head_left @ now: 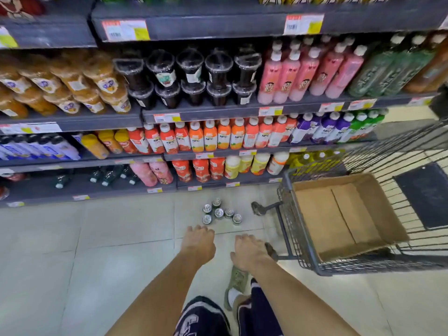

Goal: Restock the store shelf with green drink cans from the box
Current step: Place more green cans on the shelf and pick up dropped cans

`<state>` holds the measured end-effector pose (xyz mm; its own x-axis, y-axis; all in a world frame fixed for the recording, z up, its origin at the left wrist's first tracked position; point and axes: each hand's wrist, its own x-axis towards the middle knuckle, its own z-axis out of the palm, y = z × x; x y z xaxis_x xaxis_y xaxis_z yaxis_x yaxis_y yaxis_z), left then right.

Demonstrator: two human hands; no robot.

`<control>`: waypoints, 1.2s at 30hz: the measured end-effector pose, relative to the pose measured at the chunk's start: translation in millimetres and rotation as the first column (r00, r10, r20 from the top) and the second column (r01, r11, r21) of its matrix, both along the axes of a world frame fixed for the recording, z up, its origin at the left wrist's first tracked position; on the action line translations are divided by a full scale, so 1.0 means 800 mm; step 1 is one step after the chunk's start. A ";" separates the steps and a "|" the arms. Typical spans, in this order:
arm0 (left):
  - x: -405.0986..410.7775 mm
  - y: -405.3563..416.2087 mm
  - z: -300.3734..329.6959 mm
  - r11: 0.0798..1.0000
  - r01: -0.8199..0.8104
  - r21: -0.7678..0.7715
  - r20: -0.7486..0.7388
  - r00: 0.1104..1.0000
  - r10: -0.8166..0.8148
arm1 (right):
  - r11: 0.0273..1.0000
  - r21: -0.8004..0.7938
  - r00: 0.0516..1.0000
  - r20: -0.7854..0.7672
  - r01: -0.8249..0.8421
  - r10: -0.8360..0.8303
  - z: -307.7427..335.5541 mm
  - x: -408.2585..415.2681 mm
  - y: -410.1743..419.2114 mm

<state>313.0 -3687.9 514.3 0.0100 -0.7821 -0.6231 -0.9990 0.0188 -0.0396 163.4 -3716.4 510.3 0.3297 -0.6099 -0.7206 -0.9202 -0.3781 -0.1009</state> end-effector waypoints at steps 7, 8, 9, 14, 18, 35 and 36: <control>-0.008 -0.036 -0.107 0.997 -0.034 0.075 -0.066 0.997 0.039 | 0.991 0.127 0.999 0.006 0.040 -0.041 -0.113 -0.003 -0.029; -0.006 -0.037 -0.127 0.994 -0.048 0.094 -0.075 0.996 0.055 | 0.987 0.148 0.998 0.010 0.055 -0.057 -0.132 -0.005 -0.032; -0.003 -0.038 -0.148 0.992 -0.065 0.111 -0.080 0.994 0.074 | 0.981 0.175 0.997 0.014 0.078 -0.082 -0.150 -0.007 -0.037; 0.017 -0.054 -0.275 0.982 -0.089 0.167 -0.083 0.991 0.104 | 0.959 0.217 0.983 0.009 0.180 -0.186 -0.268 -0.006 -0.082; 0.029 -0.078 -0.378 0.978 -0.021 0.208 -0.087 0.995 0.040 | 0.958 0.215 0.979 0.034 0.191 -0.203 -0.365 0.010 -0.101; -0.004 -0.216 -0.709 0.990 0.131 -0.049 -0.141 0.981 -0.137 | 0.959 -0.079 0.952 0.165 0.273 -0.258 -0.707 -0.008 -0.174; -0.011 -0.227 -0.721 0.989 0.131 -0.064 -0.145 0.980 -0.139 | 0.949 -0.109 0.943 0.192 0.296 -0.272 -0.720 -0.009 -0.182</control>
<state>304.1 -3869.6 -62.2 -0.1875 -0.8024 -0.5665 -0.9822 0.1560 0.1042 155.8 -3862.1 -65.5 0.2396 -0.7837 -0.5730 -0.9644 -0.1242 -0.2335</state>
